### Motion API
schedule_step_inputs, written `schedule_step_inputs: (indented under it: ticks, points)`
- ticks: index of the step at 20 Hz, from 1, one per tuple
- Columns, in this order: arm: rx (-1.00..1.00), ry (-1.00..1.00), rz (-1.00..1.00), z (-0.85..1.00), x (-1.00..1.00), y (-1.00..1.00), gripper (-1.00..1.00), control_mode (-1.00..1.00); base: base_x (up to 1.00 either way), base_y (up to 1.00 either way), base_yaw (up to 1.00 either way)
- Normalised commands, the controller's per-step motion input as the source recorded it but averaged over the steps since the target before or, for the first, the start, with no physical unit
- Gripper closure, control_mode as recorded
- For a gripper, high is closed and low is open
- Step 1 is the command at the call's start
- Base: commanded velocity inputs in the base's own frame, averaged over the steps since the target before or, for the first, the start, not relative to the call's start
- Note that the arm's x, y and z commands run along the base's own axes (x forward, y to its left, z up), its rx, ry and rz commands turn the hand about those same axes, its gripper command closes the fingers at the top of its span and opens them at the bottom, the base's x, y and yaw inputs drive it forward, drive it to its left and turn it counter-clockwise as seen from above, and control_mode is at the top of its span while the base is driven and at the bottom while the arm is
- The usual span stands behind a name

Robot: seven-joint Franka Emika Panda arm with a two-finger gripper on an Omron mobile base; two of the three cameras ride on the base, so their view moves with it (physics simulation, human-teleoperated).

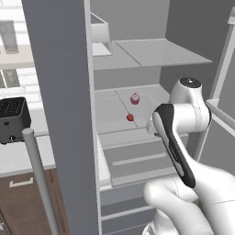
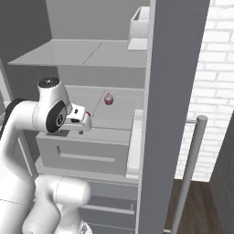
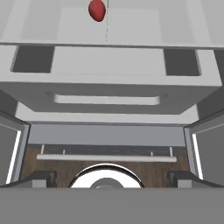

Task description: Take the strawberry from the fridge and place it on top of the pancake, located on the dining counter.

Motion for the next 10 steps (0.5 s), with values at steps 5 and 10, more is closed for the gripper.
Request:
schedule_step_inputs:
  ticks: [5,10]
  points:
    - [0.00,0.00,0.00,0.00,0.00,0.00,-1.00,1.00,0.00,0.00,0.00]
    - [0.00,-0.27,0.00,0.00,0.19,0.21,-1.00,-1.00,0.00,0.00,0.00]
